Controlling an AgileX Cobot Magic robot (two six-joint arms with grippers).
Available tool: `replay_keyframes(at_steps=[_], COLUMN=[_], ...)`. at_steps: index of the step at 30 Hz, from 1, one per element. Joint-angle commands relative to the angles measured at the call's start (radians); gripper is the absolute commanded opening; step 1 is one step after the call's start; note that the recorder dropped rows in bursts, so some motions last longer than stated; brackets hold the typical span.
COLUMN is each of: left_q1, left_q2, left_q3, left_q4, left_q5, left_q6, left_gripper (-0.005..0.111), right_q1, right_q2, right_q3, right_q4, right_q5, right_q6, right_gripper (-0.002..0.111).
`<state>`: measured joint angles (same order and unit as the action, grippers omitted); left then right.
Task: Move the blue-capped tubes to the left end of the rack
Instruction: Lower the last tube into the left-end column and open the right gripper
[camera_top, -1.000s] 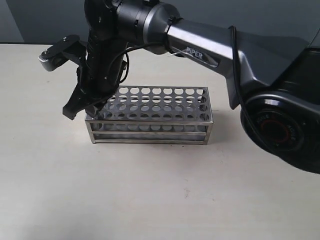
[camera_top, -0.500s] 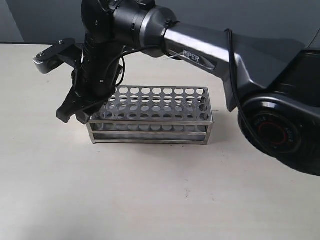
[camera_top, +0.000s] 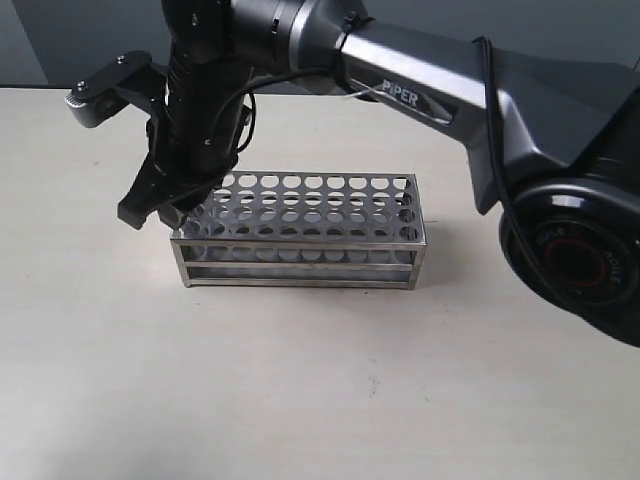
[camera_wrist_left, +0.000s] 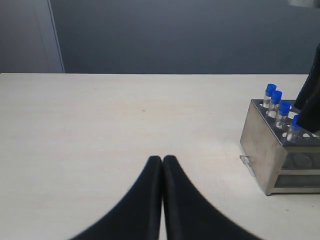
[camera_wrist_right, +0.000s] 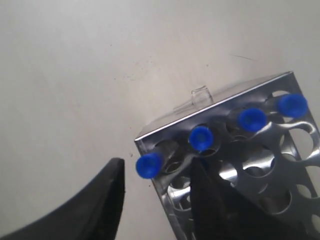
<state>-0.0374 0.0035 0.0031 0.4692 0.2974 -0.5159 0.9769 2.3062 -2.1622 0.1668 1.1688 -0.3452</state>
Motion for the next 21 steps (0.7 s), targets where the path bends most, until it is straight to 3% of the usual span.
replay_keyframes(at_steps=[1, 5, 11, 21], left_q1=[-0.006, -0.006, -0.006, -0.006], left_q2=[-0.004, -0.004, -0.004, -0.004], left_q3=[-0.003, -0.003, -0.003, -0.003], left_q4=[0.0, 0.0, 0.0, 0.0], left_q5=[-0.007, -0.007, -0.007, -0.007], left_q6=[-0.001, -0.001, -0.001, -0.001], left_gripper=[0.001, 0.001, 0.001, 0.001], right_q1=[0.0, 0.0, 0.0, 0.0], right_q2=[-0.009, -0.009, -0.009, -0.03], right_q3=[0.001, 0.001, 0.001, 0.001], right_q4=[-0.051, -0.126, -0.159, -0.198], right_q5=[0.016, 0.027, 0.052, 0.052], right_q6=[0.015, 0.06, 0.074, 0.103], right_gripper=[0.042, 0.036, 0.001, -0.001])
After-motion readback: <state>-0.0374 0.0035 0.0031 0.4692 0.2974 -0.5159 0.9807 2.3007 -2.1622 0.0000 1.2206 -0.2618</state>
